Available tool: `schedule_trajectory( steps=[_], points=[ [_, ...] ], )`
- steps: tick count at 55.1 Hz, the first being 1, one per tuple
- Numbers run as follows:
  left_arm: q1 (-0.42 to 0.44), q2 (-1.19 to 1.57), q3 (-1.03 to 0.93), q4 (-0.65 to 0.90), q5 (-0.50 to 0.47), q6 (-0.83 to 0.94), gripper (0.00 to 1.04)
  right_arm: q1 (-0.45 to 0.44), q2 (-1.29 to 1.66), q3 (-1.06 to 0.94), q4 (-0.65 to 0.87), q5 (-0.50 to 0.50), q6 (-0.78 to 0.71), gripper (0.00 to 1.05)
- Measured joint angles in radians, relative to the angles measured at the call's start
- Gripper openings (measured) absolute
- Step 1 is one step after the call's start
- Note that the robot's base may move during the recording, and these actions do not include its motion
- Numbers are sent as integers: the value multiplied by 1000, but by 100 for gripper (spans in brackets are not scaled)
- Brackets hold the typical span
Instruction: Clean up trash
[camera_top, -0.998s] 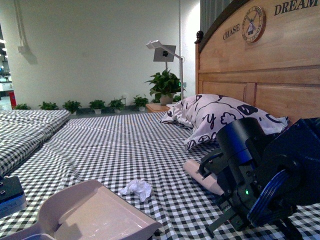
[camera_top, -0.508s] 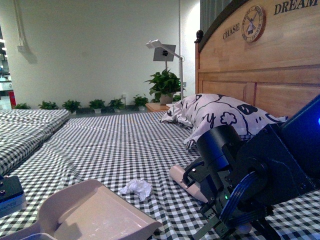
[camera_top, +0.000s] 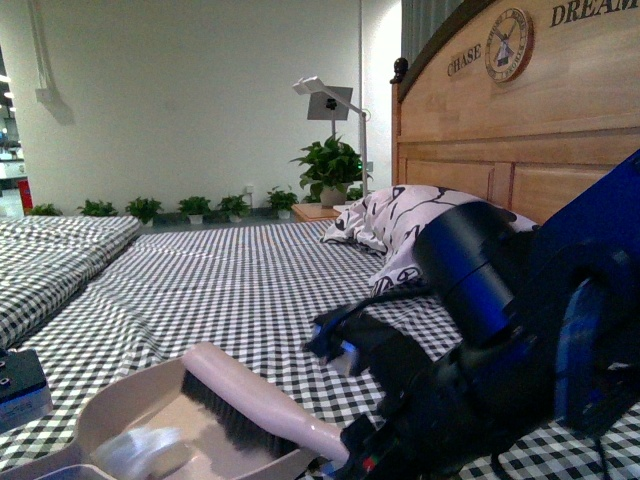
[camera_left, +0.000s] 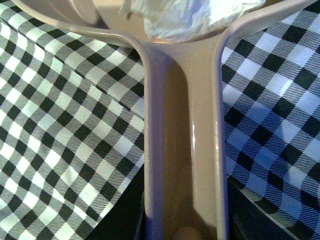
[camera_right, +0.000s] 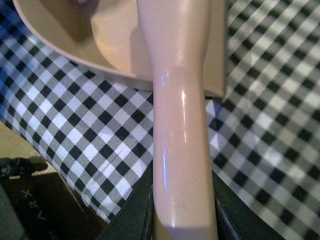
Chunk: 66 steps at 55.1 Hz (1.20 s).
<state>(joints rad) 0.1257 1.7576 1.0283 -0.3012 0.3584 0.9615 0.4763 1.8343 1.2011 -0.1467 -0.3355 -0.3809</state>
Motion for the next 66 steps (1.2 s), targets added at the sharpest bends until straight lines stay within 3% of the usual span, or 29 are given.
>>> schedule_trajectory(
  steps=[15, 31, 39, 45, 57, 66],
  points=[
    [1, 0, 0, 0, 0, 0, 26, -140, -71, -64, 20, 57, -39, 20],
    [1, 0, 0, 2, 0, -2, 26, -224, -128, -156, 200, 165, 36, 20],
    [-1, -11, -88, 294, -48, -139, 26, -287, -225, -215, 233, 168, 123, 20],
    [3, -24, -110, 449, -86, -299, 26, -343, -320, -267, 244, 134, 177, 20],
    [15, -125, -114, 539, -174, -499, 26, -465, -509, -326, 195, 3, 241, 20],
    [15, -259, -146, 572, -338, -620, 26, -558, -719, -340, 125, -132, 309, 20]
  ],
)
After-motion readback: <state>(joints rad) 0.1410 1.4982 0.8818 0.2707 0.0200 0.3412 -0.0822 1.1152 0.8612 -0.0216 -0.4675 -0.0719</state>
